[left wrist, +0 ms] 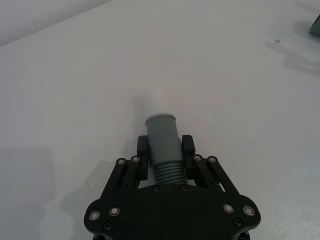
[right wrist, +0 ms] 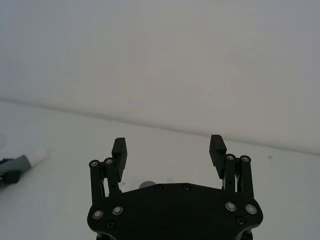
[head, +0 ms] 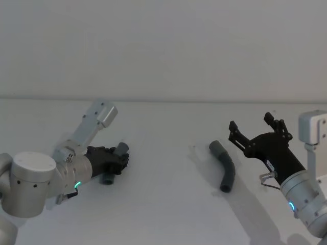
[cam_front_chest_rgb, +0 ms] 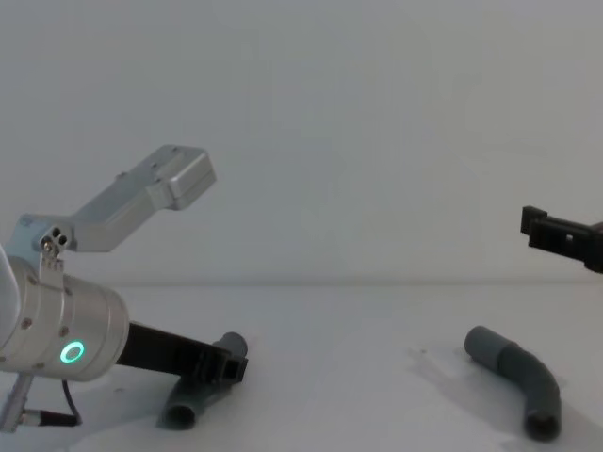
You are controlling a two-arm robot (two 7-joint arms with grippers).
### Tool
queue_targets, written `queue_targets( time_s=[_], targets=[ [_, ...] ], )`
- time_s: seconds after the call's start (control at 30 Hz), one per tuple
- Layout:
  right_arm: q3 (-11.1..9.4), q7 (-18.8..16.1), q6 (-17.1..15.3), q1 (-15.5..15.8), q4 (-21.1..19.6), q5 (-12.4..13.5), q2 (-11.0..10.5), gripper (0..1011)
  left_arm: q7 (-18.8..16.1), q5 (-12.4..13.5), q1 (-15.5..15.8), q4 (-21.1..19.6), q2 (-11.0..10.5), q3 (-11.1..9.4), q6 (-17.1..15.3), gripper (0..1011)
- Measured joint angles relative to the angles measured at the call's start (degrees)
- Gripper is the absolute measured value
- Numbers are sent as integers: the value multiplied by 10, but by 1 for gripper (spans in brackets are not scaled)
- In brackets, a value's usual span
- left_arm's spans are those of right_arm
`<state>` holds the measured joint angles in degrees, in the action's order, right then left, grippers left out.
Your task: Use both hands to pick up one end of the pipe from the table, align the ends, and insert them.
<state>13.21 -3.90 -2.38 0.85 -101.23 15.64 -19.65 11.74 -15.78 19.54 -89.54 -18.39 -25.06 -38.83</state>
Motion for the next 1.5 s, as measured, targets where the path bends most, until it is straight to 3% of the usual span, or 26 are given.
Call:
queue_targets(
  time_s=[0.43,0.7,0.97,1.23,1.5],
  targets=[
    [23,-7,-45,-4,-6,-43,-22,1004,0,0,0,0,0,0,0,376],
    [37,-15,-111,-14,-8,-61,-29,1005,0,0,0,0,0,0,0,375],
    [36,-24,-178,-26,-6,-55,-22,1005,0,0,0,0,0,0,0,375],
    [21,-34,-250,-49,8,-28,0,1004,0,0,0,0,0,0,0,375],
    [13,-44,-285,-66,21,-14,12,1004,0,0,0,0,0,0,0,375]
  ],
)
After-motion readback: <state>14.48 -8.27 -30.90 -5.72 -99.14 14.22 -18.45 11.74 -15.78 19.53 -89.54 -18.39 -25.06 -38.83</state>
